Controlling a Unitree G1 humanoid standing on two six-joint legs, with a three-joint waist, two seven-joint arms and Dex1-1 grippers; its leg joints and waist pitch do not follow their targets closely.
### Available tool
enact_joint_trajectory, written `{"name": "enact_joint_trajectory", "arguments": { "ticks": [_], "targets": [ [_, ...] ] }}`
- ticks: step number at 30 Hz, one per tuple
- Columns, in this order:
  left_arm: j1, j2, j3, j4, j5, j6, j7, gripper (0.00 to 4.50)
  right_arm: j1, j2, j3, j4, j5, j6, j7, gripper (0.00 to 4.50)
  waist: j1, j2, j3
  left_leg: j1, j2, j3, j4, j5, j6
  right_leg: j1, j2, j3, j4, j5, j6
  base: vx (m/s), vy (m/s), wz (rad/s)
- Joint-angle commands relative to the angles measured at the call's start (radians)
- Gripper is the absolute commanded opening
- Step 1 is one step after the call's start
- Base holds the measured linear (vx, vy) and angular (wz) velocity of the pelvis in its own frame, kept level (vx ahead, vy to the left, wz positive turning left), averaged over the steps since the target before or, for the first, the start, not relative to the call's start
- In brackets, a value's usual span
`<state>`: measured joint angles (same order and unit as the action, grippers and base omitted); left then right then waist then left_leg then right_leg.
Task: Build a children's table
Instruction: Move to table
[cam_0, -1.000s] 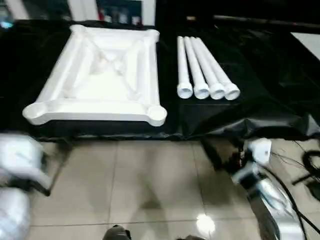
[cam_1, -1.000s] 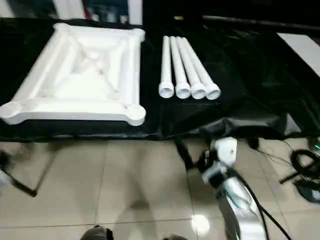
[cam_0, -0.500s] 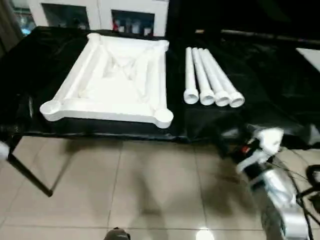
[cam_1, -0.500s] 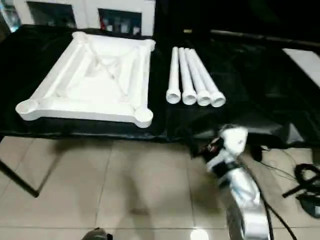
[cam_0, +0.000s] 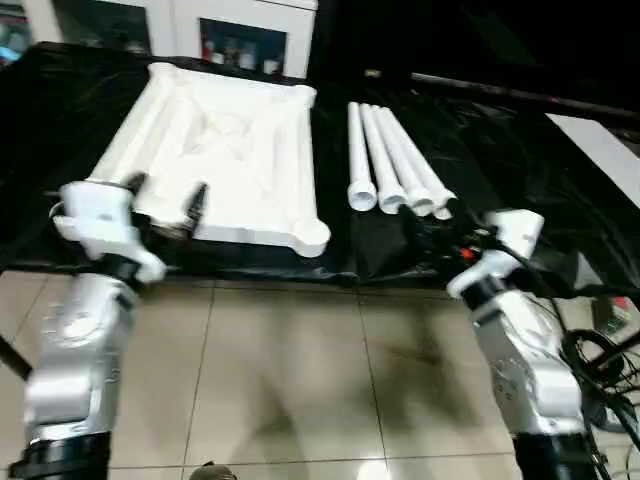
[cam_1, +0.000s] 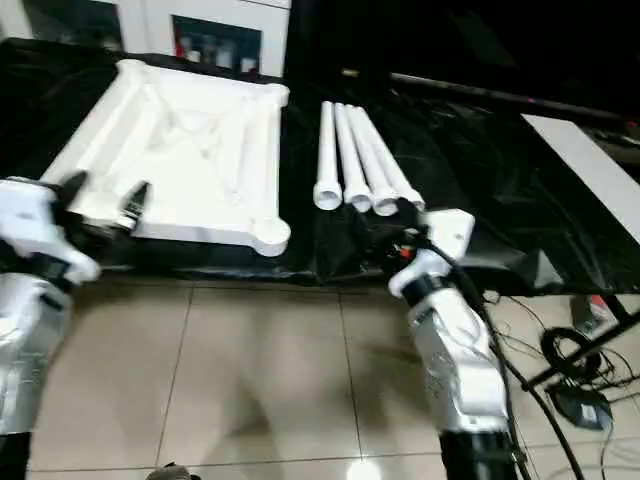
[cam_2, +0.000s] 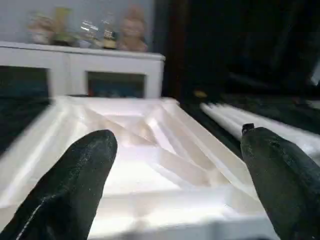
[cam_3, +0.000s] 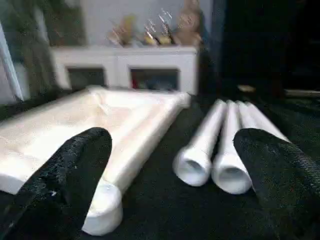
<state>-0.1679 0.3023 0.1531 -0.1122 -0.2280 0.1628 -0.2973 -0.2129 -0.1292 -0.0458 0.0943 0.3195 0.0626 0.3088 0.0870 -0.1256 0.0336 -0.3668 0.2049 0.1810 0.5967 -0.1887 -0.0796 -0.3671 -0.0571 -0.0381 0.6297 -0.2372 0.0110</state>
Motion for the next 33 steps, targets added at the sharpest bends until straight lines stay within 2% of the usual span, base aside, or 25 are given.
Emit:
{"name": "enact_joint_trajectory", "arguments": {
  "ticks": [1, 2, 3, 5, 6, 7, 9, 12, 13, 15, 16, 17, 18, 19, 20, 21, 22, 23, 24, 25, 27, 28, 29, 31, 33],
  "targets": [
    [0.017, -0.014, -0.043, 0.005, 0.035, -0.031, -0.012, 4.46, -0.005, -0.020, -0.017, 0.034, -0.049, 0.017, -0.060, 4.50, -0.003, 0.026, -0.043, 0.022, 0.027, -0.011, -0.077, -0.159, -0.067, 0.018, -0.063, 0.041, -0.065, 0.011, -0.077, 0.000, 0.000, 0.00],
    [0.041, -0.020, -0.043, -0.014, 0.039, -0.018, 0.001, 4.46, 0.004, -0.027, -0.010, 0.017, -0.059, 0.040, -0.069, 4.50, -0.007, 0.039, -0.044, 0.021, 0.027, -0.011, -0.077, -0.159, -0.069, 0.019, -0.061, 0.042, -0.063, 0.026, -0.082, 0.000, 0.000, 0.00],
    [0.067, -0.028, -0.043, -0.038, 0.050, 0.002, 0.019, 4.46, 0.017, -0.030, 0.000, -0.008, -0.064, 0.063, -0.066, 4.50, -0.009, 0.032, -0.043, 0.020, 0.028, -0.011, -0.076, -0.158, -0.068, 0.021, -0.060, 0.042, -0.064, 0.033, -0.082, 0.000, 0.000, 0.00],
    [0.081, -0.028, -0.050, -0.052, 0.070, 0.038, 0.042, 4.46, 0.031, -0.024, 0.021, -0.023, -0.078, 0.069, -0.062, 4.50, -0.011, 0.028, -0.043, 0.016, 0.027, -0.009, -0.073, -0.148, -0.050, 0.025, -0.060, 0.043, -0.062, 0.056, -0.086, 0.000, 0.000, 0.00],
    [0.087, -0.021, -0.060, -0.032, 0.119, 0.002, 0.064, 4.46, 0.035, -0.020, 0.028, -0.020, -0.081, 0.065, -0.055, 4.50, -0.013, 0.030, -0.044, 0.016, 0.027, -0.009, -0.073, -0.144, -0.046, 0.025, -0.059, 0.044, -0.061, 0.057, -0.086, 0.000, 0.000, 0.00],
    [0.089, -0.015, -0.070, -0.001, 0.168, -0.022, 0.092, 4.46, 0.034, -0.016, 0.036, -0.006, -0.093, 0.053, -0.055, 4.50, -0.015, 0.024, -0.040, 0.014, 0.029, -0.011, -0.075, -0.155, -0.032, 0.023, -0.061, 0.042, -0.068, 0.016, -0.083, 0.000, 0.000, 0.00],
    [0.089, -0.008, -0.078, 0.049, 0.228, -0.070, 0.141, 4.46, 0.027, -0.003, 0.042, 0.023, -0.103, 0.036, -0.060, 4.50, -0.019, 0.031, -0.037, 0.016, 0.031, -0.013, -0.078, -0.183, -0.030, 0.018, -0.061, 0.043, -0.074, -0.037, -0.080, 0.000, 0.000, 0.00],
    [0.087, -0.010, -0.070, 0.051, 0.233, -0.071, 0.163, 4.46, 0.010, 0.021, 0.053, 0.044, -0.110, 0.027, -0.074, 4.50, -0.026, 0.032, -0.037, 0.017, 0.032, -0.016, -0.081, -0.213, -0.039, 0.015, -0.063, 0.042, -0.075, -0.090, -0.090, 0.000, 0.000, 0.00],
    [0.084, -0.013, -0.068, 0.048, 0.224, -0.060, 0.162, 4.46, 0.004, 0.025, 0.065, 0.051, -0.125, 0.020, -0.079, 4.50, -0.027, 0.044, -0.037, 0.019, 0.034, -0.018, -0.082, -0.221, -0.045, 0.012, -0.064, 0.042, -0.072, -0.083, -0.098, 0.000, 0.000, 0.00],
    [0.077, -0.023, -0.069, 0.040, 0.217, -0.051, 0.159, 4.46, -0.008, 0.035, 0.073, 0.057, -0.130, 0.029, -0.084, 4.50, -0.029, 0.052, -0.038, 0.018, 0.032, -0.017, -0.081, -0.217, -0.052, 0.012, -0.060, 0.042, -0.072, -0.044, -0.108, 0.000, 0.000, 0.00],
    [0.072, -0.031, -0.070, 0.035, 0.210, -0.038, 0.157, 4.46, -0.013, 0.033, 0.084, 0.061, -0.147, 0.026, -0.087, 4.50, -0.020, 0.062, -0.040, -0.025, 0.006, -0.057, -0.103, -0.241, 0.048, 0.061, -0.079, -0.017, -0.077, -0.036, -0.100, -0.006, -0.005, 0.26],
    [0.069, -0.036, -0.071, 0.033, 0.208, -0.030, 0.156, 4.46, -0.015, 0.030, 0.090, 0.063, -0.158, 0.023, -0.088, 4.50, -0.026, 0.054, -0.044, -0.025, 0.001, -0.068, -0.093, -0.243, 0.091, 0.063, -0.086, -0.025, -0.083, -0.031, -0.101, -0.006, -0.005, 0.26],
    [0.062, -0.041, -0.072, 0.043, 0.209, -0.038, 0.158, 4.46, -0.017, 0.033, 0.093, 0.065, -0.165, 0.015, -0.092, 4.50, -0.028, 0.060, -0.046, -0.021, -0.001, -0.075, -0.085, -0.247, 0.123, 0.069, -0.097, -0.034, -0.087, -0.036, -0.118, 0.008, -0.011, 0.52],
    [0.052, -0.048, -0.071, 0.059, 0.207, -0.050, 0.162, 4.46, -0.019, 0.039, 0.092, 0.069, -0.172, 0.005, -0.097, 4.50, -0.028, 0.072, -0.034, -0.032, -0.004, -0.084, -0.091, -0.291, 0.157, 0.090, -0.103, -0.054, -0.109, -0.140, -0.143, 0.022, -0.002, 0.53],
    [0.041, -0.051, -0.068, 0.073, 0.202, -0.052, 0.164, 4.46, -0.021, 0.051, 0.084, 0.070, -0.154, 0.009, -0.092, 4.50, -0.044, 0.092, -0.030, 0.049, 0.036, -0.065, -0.088, -0.421, 0.091, 0.049, -0.085, -0.043, -0.125, -0.329, -0.157, 0.022, -0.002, 0.53],
    [0.033, -0.052, -0.070, 0.081, 0.205, -0.055, 0.165, 4.46, -0.023, 0.051, 0.081, 0.070, -0.151, 0.010, -0.089, 4.50, -0.058, 0.065, -0.010, 0.045, 0.037, -0.061, -0.088, -0.506, 0.051, 0.046, -0.081, -0.044, -0.134, -0.434, -0.164, 0.021, -0.004, 0.27],
    [0.012, -0.043, -0.076, 0.086, 0.210, -0.046, 0.159, 4.46, -0.029, 0.044, 0.082, 0.063, -0.144, 0.021, -0.074, 4.50, -0.042, 0.079, -0.001, 0.081, 0.039, -0.050, -0.091, -0.653, -0.035, 0.041, -0.076, -0.044, -0.158, -0.567, -0.144, 0.000, 0.000, 0.00],
    [0.011, -0.042, -0.076, 0.086, 0.210, -0.045, 0.159, 4.46, -0.029, 0.043, 0.083, 0.062, -0.144, 0.021, -0.073, 4.50, -0.042, 0.074, -0.007, 0.081, 0.038, -0.049, -0.094, -0.644, -0.036, 0.053, -0.073, -0.040, -0.153, -0.549, -0.138, 0.000, 0.000, 0.00],
    [0.007, -0.039, -0.078, 0.086, 0.211, -0.043, 0.156, 4.46, -0.030, 0.040, 0.084, 0.060, -0.145, 0.023, -0.070, 4.50, -0.035, 0.081, -0.005, 0.085, 0.042, -0.048, -0.099, -0.648, -0.038, 0.055, -0.074, -0.037, -0.152, -0.531, -0.141, 0.057, 0.011, 0.01],
    [0.001, -0.038, -0.078, 0.084, 0.208, -0.040, 0.149, 4.46, -0.029, 0.034, 0.084, 0.055, -0.145, 0.021, -0.062, 4.50, -0.037, 0.077, -0.012, 0.074, 0.040, -0.043, -0.107, -0.606, -0.028, 0.078, -0.074, -0.031, -0.146, -0.479, -0.146, 0.077, 0.014, -0.03],
    [-0.002, -0.042, -0.078, 0.082, 0.203, -0.031, 0.144, 4.46, -0.025, 0.029, 0.083, 0.050, -0.140, 0.026, -0.053, 4.50, -0.033, 0.079, -0.024, 0.059, 0.032, -0.030, -0.112, -0.488, 0.003, 0.110, -0.073, -0.024, -0.142, -0.388, -0.154, 0.091, 0.014, -0.06],
    [0.001, -0.048, -0.074, 0.083, 0.197, -0.030, 0.144, 4.46, -0.025, 0.029, 0.084, 0.052, -0.144, 0.033, -0.058, 4.50, -0.028, 0.081, -0.031, 0.046, 0.028, -0.022, -0.112, -0.376, 0.031, 0.125, -0.071, -0.020, -0.137, -0.302, -0.158, 0.117, 0.009, -0.07],
    [0.003, -0.051, -0.073, 0.083, 0.194, -0.029, 0.143, 4.46, -0.025, 0.029, 0.085, 0.053, -0.147, 0.037, -0.061, 4.50, -0.030, 0.079, -0.043, 0.042, 0.020, -0.016, -0.102, -0.266, 0.057, 0.136, -0.062, -0.019, -0.125, -0.197, -0.159, 0.117, 0.009, -0.07],
    [0.011, -0.054, -0.078, 0.084, 0.198, -0.034, 0.141, 4.46, -0.029, 0.026, 0.088, 0.062, -0.167, 0.033, -0.066, 4.50, -0.032, 0.074, -0.055, 0.037, 0.006, -0.014, -0.087, -0.117, 0.104, 0.151, -0.049, -0.021, -0.105, -0.029, -0.154, 0.121, 0.004, -0.02],
    [0.014, -0.055, -0.082, 0.082, 0.197, -0.030, 0.138, 4.46, -0.030, 0.028, 0.085, 0.062, -0.166, 0.032, -0.065, 4.50, -0.036, 0.072, -0.062, 0.051, -0.003, -0.018, -0.074, -0.019, 0.165, 0.148, -0.032, -0.025, -0.082, 0.116, -0.142, 0.133, -0.004, 0.02]
  ]
}}
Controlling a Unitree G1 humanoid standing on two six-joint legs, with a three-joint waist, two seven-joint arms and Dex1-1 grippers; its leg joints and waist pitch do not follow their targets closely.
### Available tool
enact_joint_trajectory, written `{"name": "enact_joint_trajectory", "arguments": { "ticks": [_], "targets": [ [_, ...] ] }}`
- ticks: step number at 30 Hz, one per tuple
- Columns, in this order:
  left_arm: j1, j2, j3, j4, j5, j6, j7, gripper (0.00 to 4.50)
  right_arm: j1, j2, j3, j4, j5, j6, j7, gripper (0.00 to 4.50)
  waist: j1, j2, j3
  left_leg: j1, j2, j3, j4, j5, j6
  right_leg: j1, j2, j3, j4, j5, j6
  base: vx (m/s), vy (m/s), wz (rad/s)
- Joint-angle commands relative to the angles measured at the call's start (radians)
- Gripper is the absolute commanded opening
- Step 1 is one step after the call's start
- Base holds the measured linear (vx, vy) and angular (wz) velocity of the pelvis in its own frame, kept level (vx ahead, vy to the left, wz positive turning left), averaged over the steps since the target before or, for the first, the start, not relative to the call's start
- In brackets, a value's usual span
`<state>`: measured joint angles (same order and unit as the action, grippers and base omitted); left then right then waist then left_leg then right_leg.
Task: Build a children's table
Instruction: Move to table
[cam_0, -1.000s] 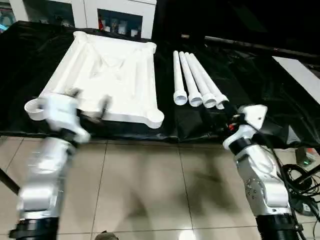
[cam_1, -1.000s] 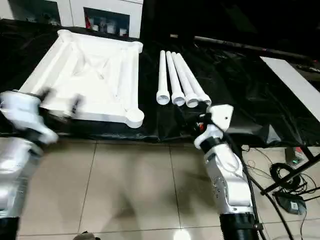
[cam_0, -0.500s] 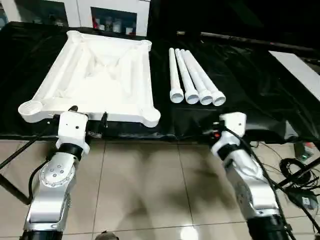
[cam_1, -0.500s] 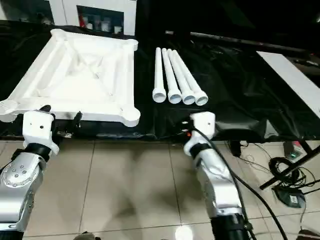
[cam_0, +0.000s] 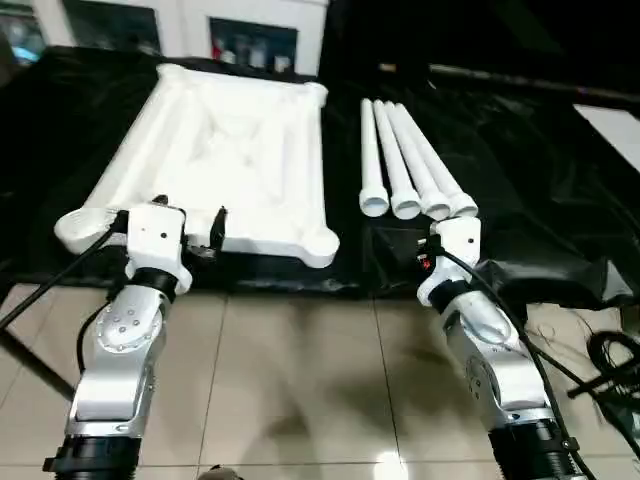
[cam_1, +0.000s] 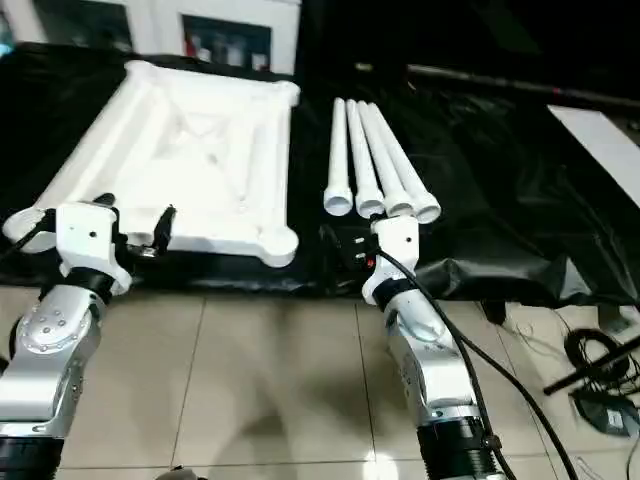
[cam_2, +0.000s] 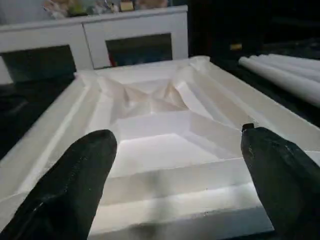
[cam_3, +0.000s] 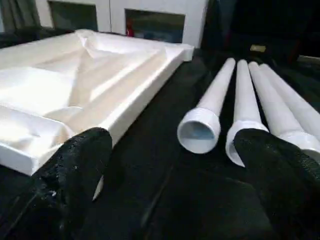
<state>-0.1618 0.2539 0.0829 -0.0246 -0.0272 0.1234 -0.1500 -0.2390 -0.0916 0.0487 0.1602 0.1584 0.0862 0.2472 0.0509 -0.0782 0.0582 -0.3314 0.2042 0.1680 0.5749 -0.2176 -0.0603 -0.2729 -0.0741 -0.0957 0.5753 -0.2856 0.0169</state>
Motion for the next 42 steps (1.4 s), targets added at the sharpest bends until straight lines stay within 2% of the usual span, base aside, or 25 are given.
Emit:
{"name": "enact_joint_trajectory", "arguments": {
  "ticks": [1, 7, 8, 9, 10, 11, 12, 13, 16, 17, 18, 19, 20, 22, 25, 26, 29, 32, 34, 36, 37, 39, 40, 41, 42],
  "targets": [
    [0.011, -0.007, -0.009, -0.012, -0.009, 0.013, -0.008, 4.46, -0.003, -0.007, -0.011, -0.006, -0.001, 0.015, 0.001, 4.50, -0.003, 0.019, -0.089, 0.034, -0.003, -0.015, -0.038, 0.090, 0.227, 0.047, -0.002, 0.030, -0.007, 0.259, -0.124, 0.136, -0.022, 0.06],
    [0.032, -0.005, 0.003, -0.043, -0.012, 0.023, -0.004, 4.46, 0.001, -0.030, 0.022, -0.013, -0.031, -0.003, 0.028, 4.50, -0.020, 0.003, -0.084, 0.094, 0.026, -0.064, -0.006, 0.264, 0.451, -0.010, -0.008, 0.041, 0.046, 0.256, -0.036, 0.114, -0.042, 0.10],
    [0.038, -0.006, 0.006, -0.048, -0.012, 0.025, -0.004, 4.46, -0.002, -0.024, 0.018, -0.011, -0.030, -0.004, 0.021, 4.50, 0.043, -0.054, -0.080, -0.179, -0.136, -0.007, 0.127, 0.076, 0.425, 0.215, -0.056, 0.082, -0.055, 0.421, 0.198, 0.079, -0.045, 0.18],
    [0.038, -0.006, 0.006, -0.048, -0.012, 0.025, -0.004, 4.46, -0.002, -0.024, 0.018, -0.011, -0.030, -0.004, 0.021, 4.50, 0.065, -0.010, -0.073, -0.166, -0.101, -0.030, 0.121, 0.028, 0.362, 0.203, -0.135, 0.101, -0.080, 0.448, 0.252, 0.076, 0.021, 0.66],
    [0.048, -0.006, 0.008, -0.056, -0.012, 0.026, -0.004, 4.46, -0.006, -0.009, 0.002, -0.008, -0.005, 0.017, 0.019, 4.50, 0.050, -0.001, -0.066, -0.144, -0.051, -0.058, 0.086, 0.007, 0.280, 0.171, -0.122, 0.035, -0.081, 0.471, 0.269, 0.065, 0.058, 0.59],
    [0.048, -0.006, 0.008, -0.056, -0.012, 0.026, -0.004, 4.46, -0.006, -0.009, 0.002, -0.008, -0.005, 0.017, 0.019, 4.50, -0.003, 0.038, -0.082, 0.037, 0.041, -0.109, -0.010, 0.004, 0.223, 0.065, -0.006, -0.022, 0.031, 0.292, 0.188, 0.065, 0.058, 0.59],
    [0.052, -0.005, 0.009, -0.059, -0.012, 0.027, -0.002, 4.46, -0.006, -0.005, -0.003, -0.009, 0.009, 0.028, 0.026, 4.50, -0.045, 0.035, -0.078, 0.084, 0.080, -0.201, -0.033, 0.093, 0.389, -0.012, 0.035, -0.049, 0.143, 0.122, 0.165, 0.087, -0.027, -0.04],
    [0.055, -0.004, 0.012, -0.061, -0.013, 0.028, 0.001, 4.46, -0.006, -0.013, 0.009, -0.010, -0.004, 0.024, 0.036, 4.50, -0.041, 0.035, -0.090, 0.174, 0.125, -0.228, -0.015, 0.140, 0.569, -0.133, 0.003, -0.005, 0.182, -0.158, 0.058, 0.088, -0.068, -0.15],
    [0.061, -0.003, 0.014, -0.067, -0.014, 0.031, 0.002, 4.46, -0.001, -0.016, 0.015, -0.013, -0.007, 0.024, 0.044, 4.50, -0.030, 0.006, -0.065, 0.067, 0.075, -0.103, -0.052, 0.101, 0.473, -0.156, -0.007, 0.027, 0.194, 0.049, 0.029, 0.048, -0.035, -0.05],
    [0.066, -0.002, 0.019, -0.072, -0.016, 0.035, 0.000, 4.46, 0.003, -0.018, 0.024, -0.015, -0.007, 0.022, 0.050, 4.50, -0.023, -0.026, -0.044, 0.027, 0.025, -0.039, -0.071, -0.112, 0.369, -0.117, -0.020, 0.054, 0.082, 0.125, -0.030, 0.000, 0.000, 0.00],
    [0.066, -0.001, 0.021, -0.072, -0.016, 0.036, 0.001, 4.46, 0.003, -0.018, 0.025, -0.014, -0.008, 0.020, 0.051, 4.50, 0.004, -0.065, -0.041, 0.027, -0.046, 0.020, -0.005, -0.345, 0.212, -0.090, -0.071, 0.133, -0.048, -0.225, -0.018, 0.035, -0.118, 0.15],
    [0.067, -0.001, 0.022, -0.074, -0.016, 0.037, 0.001, 4.46, 0.003, -0.017, 0.025, -0.011, -0.008, 0.019, 0.053, 4.50, 0.016, -0.068, -0.030, 0.049, -0.057, 0.012, 0.072, -0.343, 0.158, -0.089, -0.124, 0.178, -0.108, -0.595, -0.007, 0.048, -0.144, 0.18],
    [0.067, -0.001, 0.022, -0.075, -0.016, 0.037, 0.001, 4.46, 0.002, -0.016, 0.024, -0.011, -0.008, 0.019, 0.053, 4.50, 0.024, -0.065, -0.029, 0.018, -0.042, -0.024, 0.145, -0.221, 0.099, -0.039, -0.192, 0.227, -0.151, -0.960, -0.048, 0.048, -0.144, 0.18],
    [0.068, 0.001, 0.022, -0.073, -0.015, 0.037, 0.003, 4.46, -0.003, -0.013, 0.019, -0.003, -0.012, 0.018, 0.057, 4.50, 0.027, -0.064, -0.044, -0.030, -0.034, -0.061, 0.126, -0.136, 0.050, 0.021, -0.169, 0.204, -0.111, -0.832, -0.119, 0.026, 0.009, -0.01],
    [0.067, 0.003, 0.024, -0.069, -0.011, 0.034, -0.001, 4.46, -0.008, -0.014, 0.019, 0.001, -0.010, 0.018, 0.058, 4.50, -0.002, -0.009, -0.034, 0.029, 0.011, -0.055, -0.045, -0.213, 0.043, -0.037, -0.030, 0.084, -0.047, -0.460, -0.213, 0.078, 0.032, 0.07],
    [0.065, 0.007, 0.022, -0.069, -0.008, 0.034, -0.005, 4.46, -0.009, -0.015, 0.020, 0.003, -0.008, 0.017, 0.057, 4.50, -0.031, 0.012, -0.057, 0.121, 0.056, -0.097, -0.070, -0.284, 0.073, -0.087, -0.009, 0.043, 0.020, -0.248, -0.248, 0.115, 0.042, 0.13],
    [0.053, 0.025, 0.014, -0.056, -0.003, 0.030, -0.025, 4.46, -0.012, -0.011, 0.012, 0.009, -0.004, 0.008, 0.046, 4.50, -0.064, 0.013, -0.050, 0.156, 0.070, -0.128, -0.088, -0.276, 0.244, -0.141, -0.025, 0.014, 0.084, 0.014, -0.156, 0.120, 0.042, 0.12],
    [0.037, 0.033, 0.015, -0.043, -0.009, 0.028, -0.032, 4.46, -0.012, -0.002, 0.000, 0.014, -0.001, 0.000, 0.038, 4.50, -0.026, -0.040, -0.065, 0.026, -0.068, -0.024, 0.021, -0.183, 0.241, 0.030, -0.098, 0.132, -0.035, -0.091, -0.270, 0.122, 0.002, 0.11],
    [0.016, 0.041, 0.012, -0.029, -0.013, 0.024, -0.044, 4.46, -0.007, 0.008, -0.013, 0.009, 0.006, -0.008, 0.031, 4.50, 0.039, -0.023, -0.073, -0.067, -0.025, -0.065, 0.140, -0.071, 0.108, 0.114, -0.211, 0.211, -0.093, -0.220, -0.453, 0.131, 0.021, 0.11],
    [0.006, 0.042, 0.009, -0.022, -0.015, 0.023, -0.051, 4.46, -0.002, 0.014, -0.021, 0.005, 0.013, -0.009, 0.025, 4.50, 0.024, 0.022, -0.065, -0.065, 0.016, -0.071, 0.039, 0.026, 0.042, 0.085, -0.106, 0.105, -0.049, -0.061, -0.423, 0.143, 0.046, 0.04],
    [-0.014, 0.041, -0.001, 0.000, -0.015, 0.015, -0.064, 4.46, 0.007, 0.019, -0.033, -0.003, 0.026, -0.010, 0.014, 4.50, -0.056, 0.074, -0.078, 0.134, 0.053, -0.156, -0.041, 0.177, 0.176, -0.107, 0.042, -0.004, 0.099, -0.049, -0.189, 0.189, 0.037, 0.08],
    [-0.024, 0.039, -0.009, 0.013, -0.013, 0.010, -0.071, 4.46, 0.012, 0.020, -0.038, -0.009, 0.031, -0.011, 0.008, 4.50, -0.056, 0.060, -0.083, 0.184, 0.115, -0.197, -0.038, 0.036, 0.306, -0.165, -0.001, 0.013, 0.156, -0.119, -0.084, 0.192, 0.017, 0.12],
    [-0.027, 0.038, -0.012, 0.018, -0.012, 0.008, -0.073, 4.46, 0.014, 0.020, -0.040, -0.011, 0.031, -0.011, 0.006, 4.50, -0.049, 0.075, -0.077, 0.167, 0.096, -0.177, -0.032, 0.083, 0.376, -0.198, -0.007, 0.013, 0.181, -0.056, -0.017, 0.145, 0.004, -0.05],
    [-0.037, 0.035, -0.019, 0.030, -0.012, 0.003, -0.078, 4.46, 0.018, 0.021, -0.045, -0.018, 0.028, -0.013, 0.002, 4.50, -0.047, 0.053, -0.065, 0.152, 0.125, -0.056, -0.072, 0.009, 0.223, -0.205, -0.020, 0.000, 0.178, 0.035, -0.051, 0.145, 0.004, -0.05],
    [-0.040, 0.034, -0.021, 0.033, -0.013, 0.001, -0.079, 4.46, 0.020, 0.021, -0.046, -0.021, 0.027, -0.013, 0.001, 4.50, -0.037, 0.041, -0.064, 0.151, 0.119, -0.027, -0.084, -0.030, 0.157, -0.200, -0.025, -0.005, 0.163, 0.088, -0.078, 0.146, -0.034, -0.35]
  ]
}}
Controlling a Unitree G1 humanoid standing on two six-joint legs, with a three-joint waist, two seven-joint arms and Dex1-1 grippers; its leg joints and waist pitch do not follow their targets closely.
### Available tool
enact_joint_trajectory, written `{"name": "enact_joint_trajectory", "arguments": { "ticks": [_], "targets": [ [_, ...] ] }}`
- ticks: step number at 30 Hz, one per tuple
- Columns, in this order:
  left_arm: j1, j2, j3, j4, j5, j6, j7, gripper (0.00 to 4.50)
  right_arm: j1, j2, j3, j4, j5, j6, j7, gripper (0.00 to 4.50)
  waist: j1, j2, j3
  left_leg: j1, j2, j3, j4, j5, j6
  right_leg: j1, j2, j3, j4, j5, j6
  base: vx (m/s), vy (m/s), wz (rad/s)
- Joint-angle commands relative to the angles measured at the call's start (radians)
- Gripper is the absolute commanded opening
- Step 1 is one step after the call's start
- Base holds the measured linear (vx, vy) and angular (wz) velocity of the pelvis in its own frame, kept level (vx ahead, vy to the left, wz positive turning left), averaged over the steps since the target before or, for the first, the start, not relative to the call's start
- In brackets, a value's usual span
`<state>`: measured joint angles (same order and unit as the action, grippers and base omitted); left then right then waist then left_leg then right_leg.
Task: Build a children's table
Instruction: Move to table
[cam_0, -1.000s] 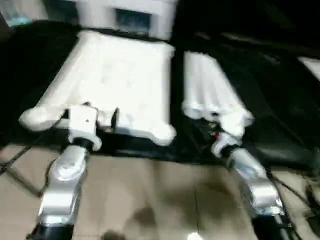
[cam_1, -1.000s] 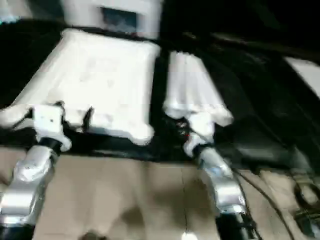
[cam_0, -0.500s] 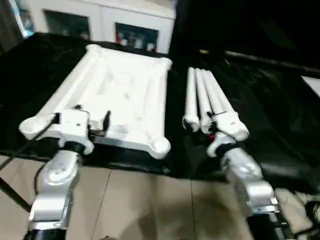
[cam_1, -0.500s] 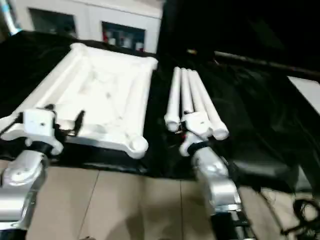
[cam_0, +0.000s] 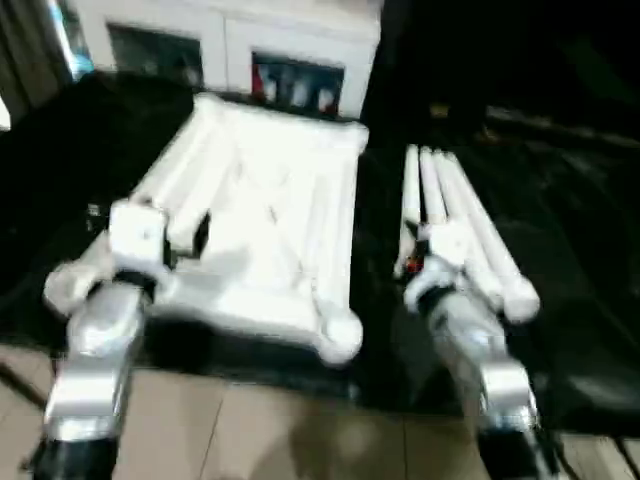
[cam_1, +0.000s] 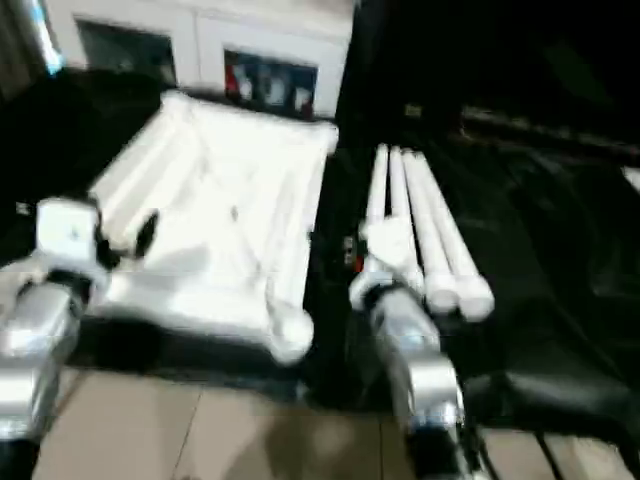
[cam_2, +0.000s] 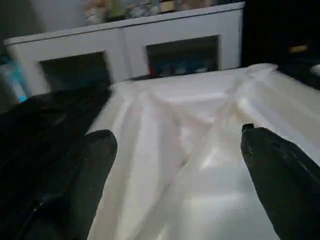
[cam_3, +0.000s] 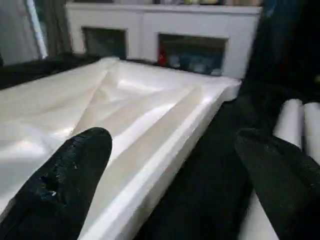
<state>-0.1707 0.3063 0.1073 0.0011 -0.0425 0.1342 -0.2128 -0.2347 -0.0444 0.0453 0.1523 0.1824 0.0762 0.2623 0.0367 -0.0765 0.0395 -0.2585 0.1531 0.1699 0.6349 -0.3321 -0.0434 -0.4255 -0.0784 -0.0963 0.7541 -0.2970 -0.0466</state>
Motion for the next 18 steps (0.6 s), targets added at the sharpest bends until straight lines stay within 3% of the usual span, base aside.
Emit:
{"name": "enact_joint_trajectory", "arguments": {
  "ticks": [1, 2, 3, 4, 5, 6, 8, 9, 10, 11, 12, 13, 14, 15, 16, 17, 18],
  "targets": [
    [-0.036, -0.021, -0.050, 0.013, -0.001, -0.013, -0.020, 4.46, 0.020, -0.024, -0.048, -0.019, 0.000, 0.005, -0.020, 4.50, -0.020, 0.008, -0.043, 0.079, 0.137, 0.038, -0.154, -0.046, 0.068, -0.030, -0.035, 0.004, -0.079, 0.184, -0.097, 0.190, -0.099, -0.42],
    [-0.042, -0.024, -0.054, 0.019, -0.003, -0.014, -0.022, 4.46, 0.021, -0.024, -0.052, -0.022, -0.003, 0.011, -0.023, 4.50, 0.010, -0.013, -0.051, 0.064, 0.003, 0.103, -0.060, -0.254, 0.028, 0.051, -0.019, 0.110, -0.174, -0.014, -0.223, 0.190, -0.099, -0.42],
    [-0.044, -0.025, -0.057, 0.022, -0.003, -0.015, -0.023, 4.46, 0.022, -0.027, -0.053, -0.023, -0.009, 0.009, -0.025, 4.50, 0.056, -0.006, -0.043, -0.013, -0.026, 0.008, 0.076, -0.184, 0.086, 0.153, -0.197, 0.241, -0.278, -0.387, -0.319, 0.183, -0.071, -0.16],
    [-0.047, -0.027, -0.060, 0.026, -0.006, -0.016, -0.026, 4.46, 0.025, -0.029, -0.053, -0.026, -0.014, 0.008, -0.025, 4.50, 0.053, -0.014, -0.050, -0.074, -0.013, -0.034, 0.115, -0.093, 0.072, 0.199, -0.214, 0.247, -0.259, -0.426, -0.341, 0.191, -0.030, -0.12],
    [-0.049, -0.030, -0.061, 0.031, -0.006, -0.019, -0.028, 4.46, 0.026, -0.031, -0.053, -0.028, -0.017, 0.008, -0.027, 4.50, 0.062, -0.006, -0.063, -0.124, -0.025, -0.069, 0.136, 0.041, 0.024, 0.217, -0.168, 0.217, -0.223, -0.337, -0.291, 0.191, -0.030, -0.12],
    [-0.050, -0.033, -0.062, 0.034, -0.005, -0.021, -0.028, 4.46, 0.027, -0.032, -0.053, -0.030, -0.019, 0.010, -0.029, 4.50, 0.037, -0.004, -0.055, -0.159, -0.030, -0.083, 0.145, 0.116, -0.004, 0.208, -0.145, 0.188, -0.213, -0.161, -0.295, 0.188, -0.033, -0.19],
    [-0.047, -0.044, -0.058, 0.040, -0.014, -0.018, -0.033, 4.46, 0.029, -0.039, -0.050, -0.033, -0.017, 0.015, -0.030, 4.50, 0.036, 0.017, -0.046, -0.152, -0.020, -0.083, 0.111, 0.197, -0.005, 0.170, -0.129, 0.133, -0.238, -0.141, -0.300, 0.152, -0.022, -0.06],
    [-0.043, -0.051, -0.056, 0.041, -0.023, -0.014, -0.036, 4.46, 0.030, -0.042, -0.048, -0.034, -0.018, 0.017, -0.028, 4.50, 0.037, 0.049, -0.032, -0.150, 0.003, -0.082, 0.021, 0.293, 0.025, 0.140, -0.089, 0.074, -0.244, -0.159, -0.261, 0.140, 0.020, 0.01],
    [-0.037, -0.055, -0.058, 0.041, -0.020, -0.014, -0.033, 4.46, 0.031, -0.047, -0.047, -0.036, -0.019, 0.021, -0.028, 4.50, 0.027, 0.093, -0.034, -0.124, 0.034, -0.075, -0.064, 0.295, 0.064, 0.147, -0.042, 0.030, -0.250, -0.158, -0.176, 0.168, 0.092, -0.12],
    [-0.023, -0.053, -0.065, 0.043, -0.014, -0.035, -0.037, 4.46, 0.033, -0.054, -0.046, -0.042, -0.017, 0.034, -0.022, 4.50, -0.019, 0.113, -0.034, -0.112, 0.127, -0.159, -0.120, 0.183, 0.157, 0.116, 0.030, 0.001, -0.112, -0.046, -0.088, 0.168, 0.092, -0.12],
    [-0.019, -0.050, -0.069, 0.045, -0.008, -0.040, -0.039, 4.46, 0.033, -0.056, -0.046, -0.045, -0.016, 0.039, -0.018, 4.50, -0.025, 0.114, -0.063, -0.047, 0.159, -0.187, -0.099, 0.212, 0.235, 0.074, 0.018, 0.016, -0.081, -0.021, -0.070, 0.195, 0.080, -0.07],
    [-0.009, -0.050, -0.073, 0.044, -0.009, -0.050, -0.047, 4.46, 0.035, -0.063, -0.044, -0.053, -0.011, 0.052, -0.007, 4.50, -0.024, 0.111, -0.073, -0.019, 0.165, -0.196, -0.063, 0.420, 0.362, 0.031, -0.016, 0.049, -0.071, 0.078, -0.050, 0.133, 0.029, 0.05],
    [-0.002, -0.048, -0.077, 0.042, -0.013, -0.056, -0.052, 4.46, 0.037, -0.066, -0.044, -0.059, -0.008, 0.060, 0.001, 4.50, -0.020, 0.097, -0.076, -0.037, 0.149, -0.191, -0.029, 0.796, 0.407, 0.017, -0.041, 0.083, -0.087, 0.240, -0.007, 0.133, 0.029, 0.05],
    [0.000, -0.050, -0.077, 0.041, -0.021, -0.050, -0.054, 4.46, 0.039, -0.069, -0.044, -0.064, -0.006, 0.064, 0.009, 4.50, -0.017, 0.081, -0.078, -0.051, 0.126, -0.176, -0.017, 0.904, 0.395, 0.021, -0.055, 0.100, -0.108, 0.320, 0.008, 0.038, 0.052, -0.11],
    [0.005, -0.050, -0.076, 0.033, -0.020, -0.049, -0.050, 4.46, 0.042, -0.078, -0.045, -0.071, -0.006, 0.070, 0.017, 4.50, -0.006, 0.037, -0.084, -0.121, 0.030, -0.109, -0.002, 0.791, 0.334, 0.072, -0.084, 0.120, -0.136, 0.497, 0.009, 0.000, 0.000, 0.00],
    [0.007, -0.050, -0.076, 0.031, -0.019, -0.049, -0.049, 4.46, 0.043, -0.080, -0.045, -0.072, -0.006, 0.071, 0.018, 4.50, 0.018, 0.024, -0.087, -0.176, -0.007, -0.077, 0.006, 0.452, 0.286, 0.116, -0.132, 0.146, -0.142, 0.667, 0.053, 0.000, 0.000, 0.00],
    [0.010, -0.050, -0.074, 0.026, -0.018, -0.048, -0.048, 4.46, 0.044, -0.084, -0.046, -0.075, -0.004, 0.073, 0.020, 4.50, 0.026, 0.025, -0.081, -0.178, 0.004, -0.078, 0.014, 0.289, 0.260, 0.112, -0.171, 0.160, -0.169, 0.664, 0.050, 0.000, 0.000, 0.00]
  ]
}}
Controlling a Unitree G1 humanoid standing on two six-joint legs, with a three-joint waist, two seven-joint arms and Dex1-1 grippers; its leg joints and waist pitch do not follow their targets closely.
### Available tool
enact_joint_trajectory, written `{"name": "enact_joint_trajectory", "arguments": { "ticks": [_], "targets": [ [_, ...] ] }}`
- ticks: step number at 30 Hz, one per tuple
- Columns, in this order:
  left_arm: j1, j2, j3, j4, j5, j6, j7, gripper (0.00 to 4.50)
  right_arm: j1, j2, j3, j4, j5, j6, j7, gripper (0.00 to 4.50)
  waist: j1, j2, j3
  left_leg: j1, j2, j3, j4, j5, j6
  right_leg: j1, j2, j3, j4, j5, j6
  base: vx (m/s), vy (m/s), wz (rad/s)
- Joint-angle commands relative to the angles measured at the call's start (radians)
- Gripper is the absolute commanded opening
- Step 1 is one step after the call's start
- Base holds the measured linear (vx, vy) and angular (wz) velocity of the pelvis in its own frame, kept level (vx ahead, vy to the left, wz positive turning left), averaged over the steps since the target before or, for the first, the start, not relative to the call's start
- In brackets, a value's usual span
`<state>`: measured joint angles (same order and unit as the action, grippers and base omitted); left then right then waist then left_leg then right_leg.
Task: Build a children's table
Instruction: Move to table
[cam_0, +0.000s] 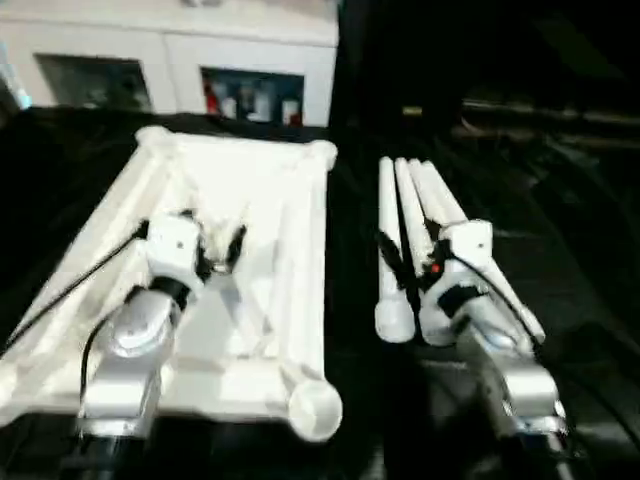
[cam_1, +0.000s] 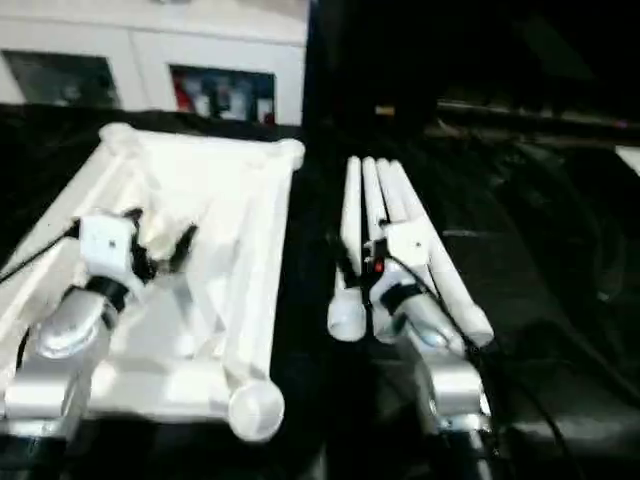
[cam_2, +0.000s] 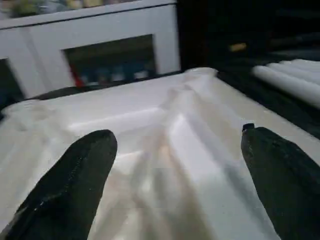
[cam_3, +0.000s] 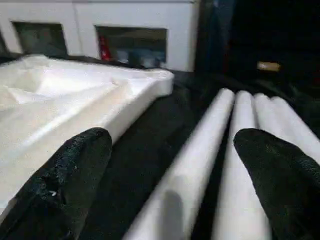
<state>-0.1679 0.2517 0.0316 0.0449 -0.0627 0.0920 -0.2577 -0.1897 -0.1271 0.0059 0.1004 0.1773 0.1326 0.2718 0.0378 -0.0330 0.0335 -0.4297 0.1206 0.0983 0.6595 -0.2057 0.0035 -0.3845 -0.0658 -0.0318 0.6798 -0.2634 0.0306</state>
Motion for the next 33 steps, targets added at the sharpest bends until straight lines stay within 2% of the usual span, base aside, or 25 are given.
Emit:
{"name": "enact_joint_trajectory", "arguments": {
  "ticks": [1, 3, 4, 6, 7, 8, 9, 10, 12, 13, 15, 18, 19, 20, 21, 22, 23, 24, 25, 26, 28, 30, 31, 32, 33],
  "targets": [
    [0.008, 0.004, 0.006, -0.022, 0.003, -0.004, 0.002, 4.46, -0.003, -0.008, -0.007, -0.021, 0.001, 0.020, 0.014, 4.50, 0.026, -0.026, -0.064, -0.007, 0.062, -0.021, 0.008, -0.030, 0.148, 0.073, -0.240, 0.107, -0.134, 0.466, -0.057, -0.063, 0.059, -0.06],
    [0.008, 0.004, 0.010, -0.023, 0.001, -0.005, 0.004, 4.46, -0.007, -0.012, -0.005, -0.019, 0.001, 0.023, 0.015, 4.50, 0.034, -0.010, -0.047, -0.027, 0.089, -0.047, 0.054, -0.131, 0.060, 0.093, -0.298, 0.133, -0.192, -0.060, -0.162, -0.066, 0.102, -0.13],
    [0.008, 0.005, 0.010, -0.023, 0.001, -0.005, 0.005, 4.46, -0.007, -0.012, -0.005, -0.019, 0.001, 0.024, 0.015, 4.50, 0.032, -0.009, -0.043, -0.025, 0.093, -0.049, 0.041, -0.133, 0.049, 0.095, -0.283, 0.118, -0.198, -0.172, -0.189, -0.064, 0.207, -0.25],
    [0.004, 0.002, 0.011, -0.025, 0.028, -0.007, 0.035, 4.46, -0.012, -0.016, -0.001, -0.014, 0.002, 0.028, 0.019, 4.50, 0.016, 0.023, -0.027, 0.034, 0.094, -0.034, -0.087, -0.208, 0.083, 0.064, -0.134, 0.023, -0.175, -0.377, -0.217, -0.062, 0.228, -0.16],
    [0.004, 0.002, 0.000, -0.029, 0.064, -0.026, 0.058, 4.46, -0.018, -0.018, 0.005, -0.009, 0.002, 0.030, 0.028, 4.50, -0.027, 0.068, -0.042, 0.102, 0.087, -0.046, -0.150, -0.333, 0.044, 0.007, 0.023, -0.052, -0.029, -0.220, -0.177, -0.065, 0.265, 0.00],
    [0.004, 0.001, -0.003, -0.030, 0.069, -0.029, 0.061, 4.46, -0.020, -0.018, 0.008, -0.007, 0.000, 0.032, 0.031, 4.50, -0.038, 0.062, -0.040, 0.080, 0.101, -0.063, -0.179, -0.411, -0.084, 0.017, 0.025, -0.064, 0.009, -0.042, -0.126, -0.065, 0.265, 0.00],
    [0.004, -0.010, 0.001, -0.031, 0.060, -0.021, 0.068, 4.46, -0.023, -0.018, 0.013, -0.006, -0.002, 0.034, 0.036, 4.50, -0.032, 0.064, -0.037, 0.080, 0.112, -0.066, -0.183, -0.447, -0.167, 0.009, 0.014, -0.060, -0.003, 0.019, -0.107, -0.079, 0.220, -0.04],
    [0.004, -0.013, 0.002, -0.032, 0.058, -0.017, 0.072, 4.46, -0.026, -0.018, 0.016, -0.005, -0.002, 0.034, 0.038, 4.50, -0.037, 0.064, -0.038, 0.086, 0.161, -0.110, -0.213, -0.566, -0.388, 0.011, -0.003, -0.046, -0.012, 0.059, -0.074, -0.083, 0.133, 0.00],
    [0.003, -0.016, 0.000, -0.034, 0.058, -0.014, 0.077, 4.46, -0.028, -0.018, 0.018, -0.004, -0.001, 0.035, 0.041, 4.50, -0.040, 0.057, -0.044, 0.094, 0.237, -0.149, -0.245, -0.616, -0.328, 0.005, -0.005, -0.042, 0.030, -0.041, -0.042, -0.087, 0.099, 0.01],
    [0.002, -0.020, -0.004, -0.037, 0.065, -0.010, 0.085, 4.46, -0.034, -0.018, 0.020, 0.001, -0.001, 0.037, 0.046, 4.50, -0.037, 0.053, -0.045, 0.091, 0.240, -0.142, -0.246, -0.609, -0.280, 0.002, -0.003, -0.042, 0.040, -0.061, -0.037, -0.101, 0.023, 0.05],
    [0.001, -0.021, -0.006, -0.040, 0.069, -0.008, 0.090, 4.46, -0.038, -0.017, 0.021, 0.006, 0.000, 0.038, 0.049, 4.50, -0.032, 0.046, -0.049, 0.080, 0.200, -0.120, -0.255, -0.556, -0.135, 0.012, 0.004, -0.041, 0.044, -0.105, -0.057, -0.107, 0.003, 0.04],
    [0.000, -0.028, -0.005, -0.045, 0.061, -0.002, 0.089, 4.46, -0.046, -0.019, 0.020, 0.015, 0.000, 0.040, 0.052, 4.50, -0.032, 0.033, -0.054, 0.067, 0.163, -0.121, -0.271, -0.646, -0.112, 0.030, -0.003, -0.028, 0.021, -0.129, -0.076, -0.136, -0.086, -0.08],
    [-0.003, -0.033, 0.000, -0.045, 0.058, 0.007, 0.096, 4.46, -0.050, -0.020, 0.020, 0.019, 0.000, 0.040, 0.053, 4.50, -0.024, 0.012, -0.053, 0.052, 0.134, -0.105, -0.259, -0.651, -0.069, 0.040, -0.032, 0.001, -0.026, -0.171, -0.111, -0.127, -0.194, -0.15],
    [-0.005, -0.032, 0.003, -0.045, 0.062, 0.008, 0.103, 4.46, -0.052, -0.022, 0.020, 0.022, -0.001, 0.040, 0.054, 4.50, -0.018, -0.020, -0.039, 0.018, 0.046, -0.035, -0.129, -0.562, -0.077, 0.024, -0.132, 0.042, -0.170, -0.400, -0.222, -0.127, -0.194, -0.15],
    [-0.009, -0.028, 0.002, -0.044, 0.069, 0.010, 0.105, 4.46, -0.055, -0.024, 0.019, 0.027, 0.000, 0.039, 0.055, 4.50, 0.004, -0.041, -0.043, 0.036, 0.010, 0.013, 0.050, -0.353, -0.038, 0.010, -0.212, 0.044, -0.247, -0.595, -0.243, -0.113, -0.188, -0.30],
    [-0.013, -0.023, 0.003, -0.043, 0.074, 0.016, 0.105, 4.46, -0.059, -0.028, 0.014, 0.034, 0.000, 0.039, 0.053, 4.50, 0.011, -0.041, -0.030, -0.036, 0.005, -0.022, 0.105, -0.064, -0.040, 0.057, -0.217, 0.070, -0.222, -0.718, -0.120, -0.038, -0.144, -0.47],
    [-0.013, -0.022, 0.003, -0.043, 0.073, 0.014, 0.103, 4.46, -0.059, -0.028, 0.013, 0.036, 0.000, 0.039, 0.053, 4.50, 0.025, -0.044, -0.025, -0.043, 0.025, -0.009, 0.057, -0.038, -0.073, 0.074, -0.197, 0.033, -0.202, -0.706, -0.024, -0.038, -0.144, -0.47],
    [-0.014, -0.022, 0.005, -0.043, 0.069, 0.015, 0.101, 4.46, -0.060, -0.030, 0.009, 0.040, 0.000, 0.038, 0.050, 4.50, 0.031, -0.034, -0.027, -0.023, 0.048, -0.016, 0.013, -0.074, -0.069, 0.071, -0.195, 0.032, -0.186, -0.645, -0.032, -0.037, -0.096, -0.32],
    [-0.015, -0.023, 0.008, -0.042, 0.063, 0.014, 0.100, 4.46, -0.061, -0.032, 0.004, 0.043, 0.001, 0.038, 0.048, 4.50, 0.032, -0.015, -0.049, 0.011, 0.073, -0.016, -0.060, -0.115, -0.049, 0.084, -0.145, 0.000, -0.164, -0.440, -0.075, -0.083, -0.075, -0.11],
    [-0.016, -0.024, 0.008, -0.041, 0.063, 0.012, 0.099, 4.46, -0.062, -0.035, 0.003, 0.045, -0.003, 0.038, 0.045, 4.50, 0.011, 0.013, -0.062, 0.040, 0.139, -0.056, -0.119, -0.124, -0.030, 0.064, -0.095, -0.016, -0.113, -0.161, -0.105, -0.083, -0.075, -0.11],
    [-0.016, -0.024, 0.009, -0.040, 0.063, 0.012, 0.099, 4.46, -0.064, -0.041, 0.005, 0.050, -0.018, 0.034, 0.037, 4.50, -0.007, 0.008, -0.055, 0.049, 0.149, -0.049, -0.130, -0.191, -0.006, 0.061, -0.103, -0.016, -0.110, 0.028, -0.171, -0.029, -0.034, -0.03],
    [-0.017, -0.024, 0.010, -0.040, 0.063, 0.016, 0.099, 4.46, -0.065, -0.043, 0.005, 0.052, -0.020, 0.034, 0.038, 4.50, 0.002, -0.004, -0.037, 0.054, 0.117, -0.011, -0.128, -0.352, -0.027, 0.070, -0.117, -0.009, -0.147, -0.196, -0.183, 0.000, 0.000, 0.00],
    [-0.018, -0.026, 0.011, -0.038, 0.063, 0.022, 0.102, 4.46, -0.071, -0.045, 0.010, 0.054, -0.030, 0.023, 0.028, 4.50, 0.027, -0.019, -0.023, 0.014, 0.080, -0.022, -0.132, -0.395, -0.017, 0.109, -0.152, -0.051, -0.172, -0.510, -0.119, 0.000, 0.000, 0.00],
    [-0.017, -0.025, 0.010, -0.036, 0.068, 0.024, 0.104, 4.46, -0.073, -0.044, 0.016, 0.052, -0.031, 0.022, 0.031, 4.50, 0.022, -0.016, -0.020, 0.030, 0.072, -0.018, -0.100, -0.398, -0.012, 0.111, -0.177, -0.073, -0.213, -0.741, -0.060, 0.000, 0.000, 0.00],
    [-0.017, -0.024, 0.011, -0.035, 0.068, 0.024, 0.106, 4.46, -0.074, -0.044, 0.024, 0.051, -0.032, 0.025, 0.040, 4.50, 0.016, -0.018, -0.019, 0.022, 0.071, -0.016, -0.082, -0.374, -0.008, 0.125, -0.193, -0.091, -0.228, -0.817, -0.043, -0.007, 0.000, 0.35]
  ]
}}
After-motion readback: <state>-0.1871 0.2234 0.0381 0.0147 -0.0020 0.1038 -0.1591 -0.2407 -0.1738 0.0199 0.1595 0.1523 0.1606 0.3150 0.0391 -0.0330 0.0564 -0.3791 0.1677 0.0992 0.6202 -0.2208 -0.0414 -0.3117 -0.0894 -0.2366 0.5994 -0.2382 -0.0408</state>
